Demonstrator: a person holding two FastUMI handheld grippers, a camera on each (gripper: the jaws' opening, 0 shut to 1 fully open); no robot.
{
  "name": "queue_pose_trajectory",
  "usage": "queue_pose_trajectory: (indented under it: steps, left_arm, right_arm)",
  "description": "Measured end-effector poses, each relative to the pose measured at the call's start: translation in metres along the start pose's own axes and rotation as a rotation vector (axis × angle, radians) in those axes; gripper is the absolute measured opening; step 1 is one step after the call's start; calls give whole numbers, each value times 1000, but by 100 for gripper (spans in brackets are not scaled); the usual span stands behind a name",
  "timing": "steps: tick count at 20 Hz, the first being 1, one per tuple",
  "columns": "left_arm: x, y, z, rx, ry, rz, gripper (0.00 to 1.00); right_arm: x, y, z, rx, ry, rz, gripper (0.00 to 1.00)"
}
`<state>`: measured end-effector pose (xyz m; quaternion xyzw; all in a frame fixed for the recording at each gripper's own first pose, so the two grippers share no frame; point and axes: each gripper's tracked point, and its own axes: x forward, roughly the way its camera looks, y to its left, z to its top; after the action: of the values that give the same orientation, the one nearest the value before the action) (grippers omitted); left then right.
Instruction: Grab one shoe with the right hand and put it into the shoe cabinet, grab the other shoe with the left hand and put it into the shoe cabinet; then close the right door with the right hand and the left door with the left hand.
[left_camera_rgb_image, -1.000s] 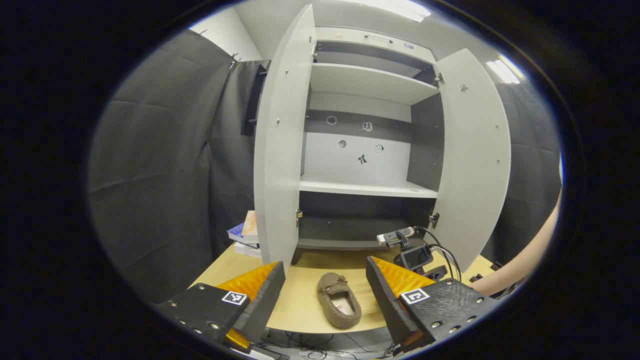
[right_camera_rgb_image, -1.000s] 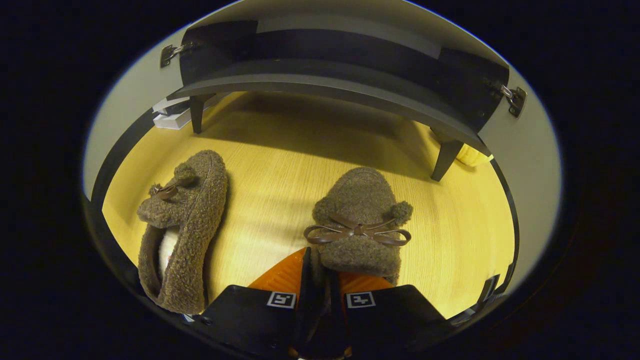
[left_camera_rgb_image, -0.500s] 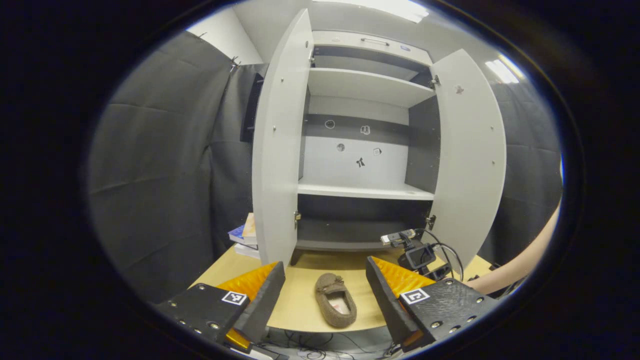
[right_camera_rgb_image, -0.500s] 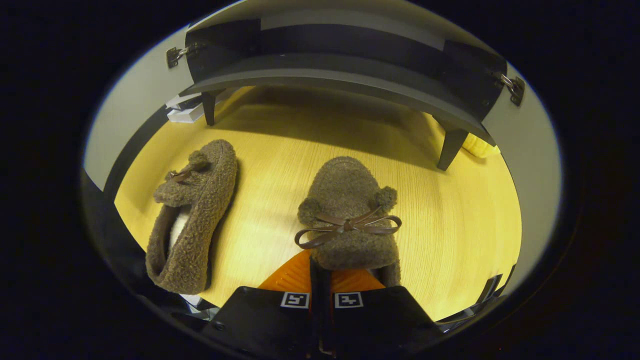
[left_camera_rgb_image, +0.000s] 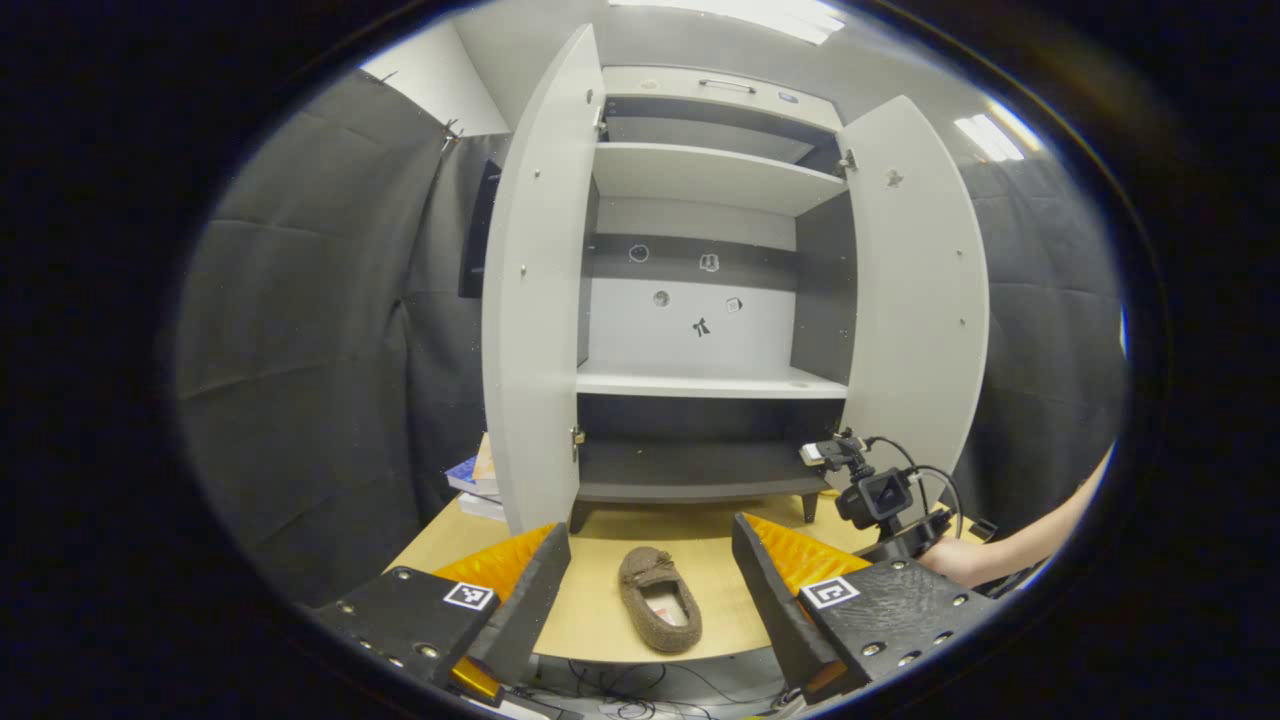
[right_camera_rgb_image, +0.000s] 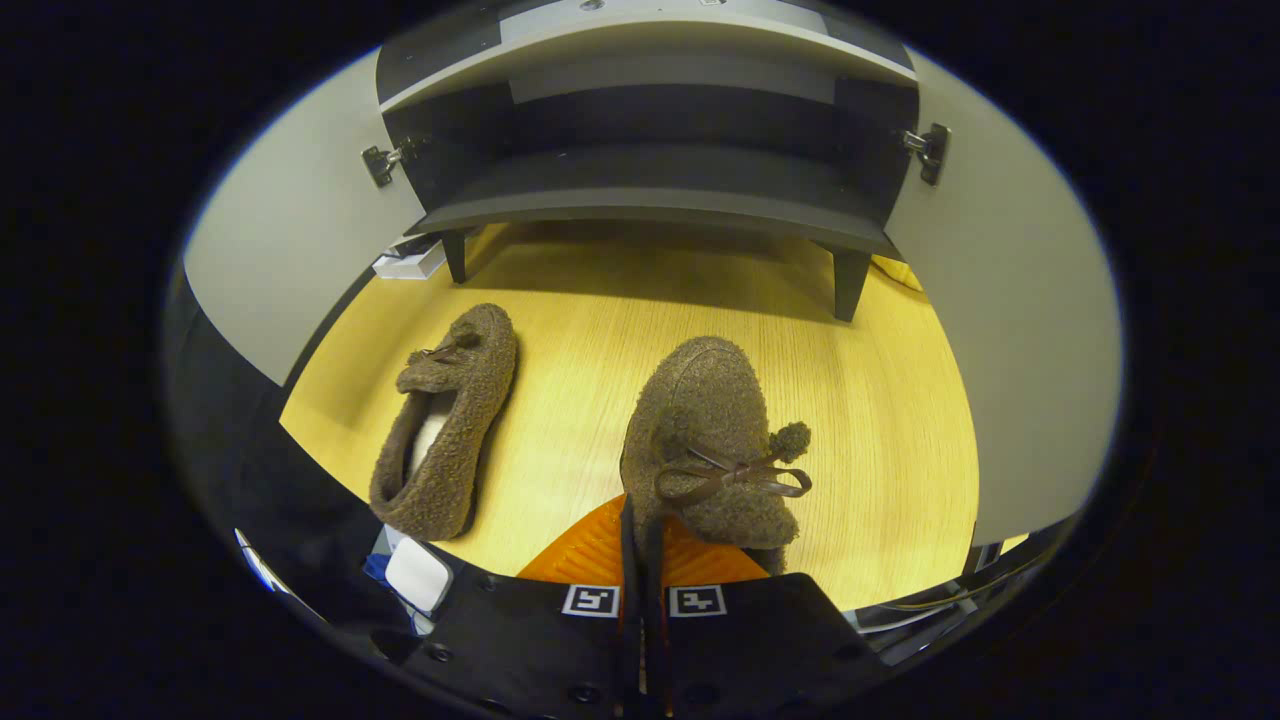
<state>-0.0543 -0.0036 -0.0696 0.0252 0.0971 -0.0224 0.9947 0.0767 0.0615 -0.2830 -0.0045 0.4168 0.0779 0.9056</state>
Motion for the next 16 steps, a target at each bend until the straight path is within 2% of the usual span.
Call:
queue_pose_trajectory:
  steps: [2,6,7,11,16]
  left_arm:
    - [1,-5,-2,-6,3,-16,88]
    - [3,-8,-3,8,3,-31,88]
    - [4,-9,-3,11,2,-35,100]
    - [3,-9,-3,12,0,-43,100]
    - [1,-10,-2,13,2,-48,100]
  right_arm:
    - [-19,3,0,20,-27,9,4]
    - [-57,15,2,68,-89,42,4]
    - [-66,16,1,71,-97,47,4]
    - [-100,24,16,64,-144,67,4]
    - [-137,39,63,60,-241,103,4]
